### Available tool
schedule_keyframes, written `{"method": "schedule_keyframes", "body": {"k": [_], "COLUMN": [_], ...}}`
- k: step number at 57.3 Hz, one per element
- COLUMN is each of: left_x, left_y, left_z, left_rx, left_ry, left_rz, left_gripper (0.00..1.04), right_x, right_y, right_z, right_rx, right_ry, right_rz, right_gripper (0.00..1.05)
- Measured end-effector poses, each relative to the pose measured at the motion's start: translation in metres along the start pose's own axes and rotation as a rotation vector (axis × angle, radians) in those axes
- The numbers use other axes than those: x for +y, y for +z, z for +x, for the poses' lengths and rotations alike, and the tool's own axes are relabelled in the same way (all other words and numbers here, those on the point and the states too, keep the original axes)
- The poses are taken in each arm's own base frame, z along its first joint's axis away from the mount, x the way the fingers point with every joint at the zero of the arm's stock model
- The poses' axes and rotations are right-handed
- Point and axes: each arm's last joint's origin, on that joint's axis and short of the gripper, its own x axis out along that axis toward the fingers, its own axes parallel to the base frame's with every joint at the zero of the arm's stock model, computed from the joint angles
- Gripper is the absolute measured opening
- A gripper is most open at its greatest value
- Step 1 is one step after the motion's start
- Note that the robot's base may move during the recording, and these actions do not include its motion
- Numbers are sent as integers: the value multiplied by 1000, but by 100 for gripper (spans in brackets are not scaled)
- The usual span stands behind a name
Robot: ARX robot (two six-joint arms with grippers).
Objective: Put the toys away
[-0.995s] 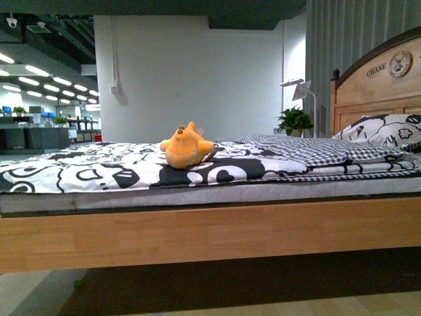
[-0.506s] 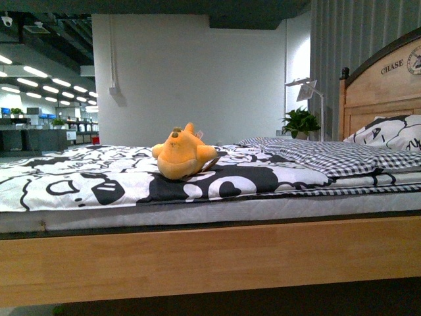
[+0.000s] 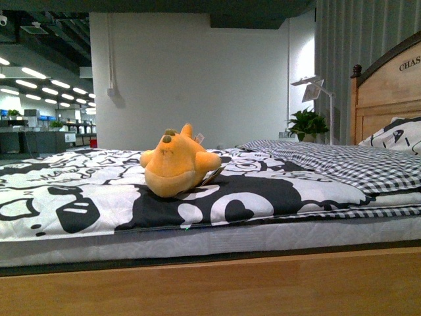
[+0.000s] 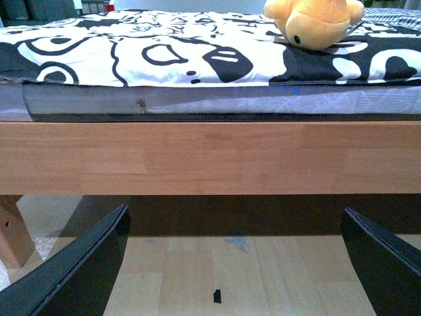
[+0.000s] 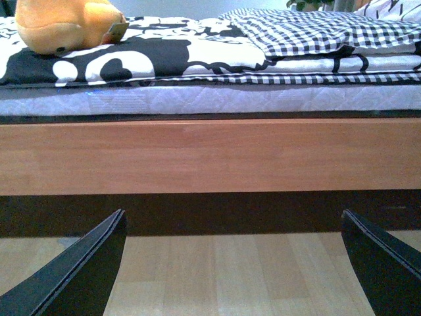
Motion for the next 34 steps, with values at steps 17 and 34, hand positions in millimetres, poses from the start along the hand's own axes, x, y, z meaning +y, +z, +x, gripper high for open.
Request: {"method": "schedule_keyframes", "body": {"k": [17, 34], "left_x": [0, 0], "left_y": [0, 0], "left_z": [0, 0], "left_rx": [0, 0], "left_ry": [1, 1], "left_rz": [0, 0], "left_gripper": [98, 98], "right_x": [0, 0], "right_y": [0, 0], "right_z": [0, 0], "right_rx": [0, 0], "right_ry": [0, 0], "right_rz": [0, 0], "right_gripper": [98, 98]}}
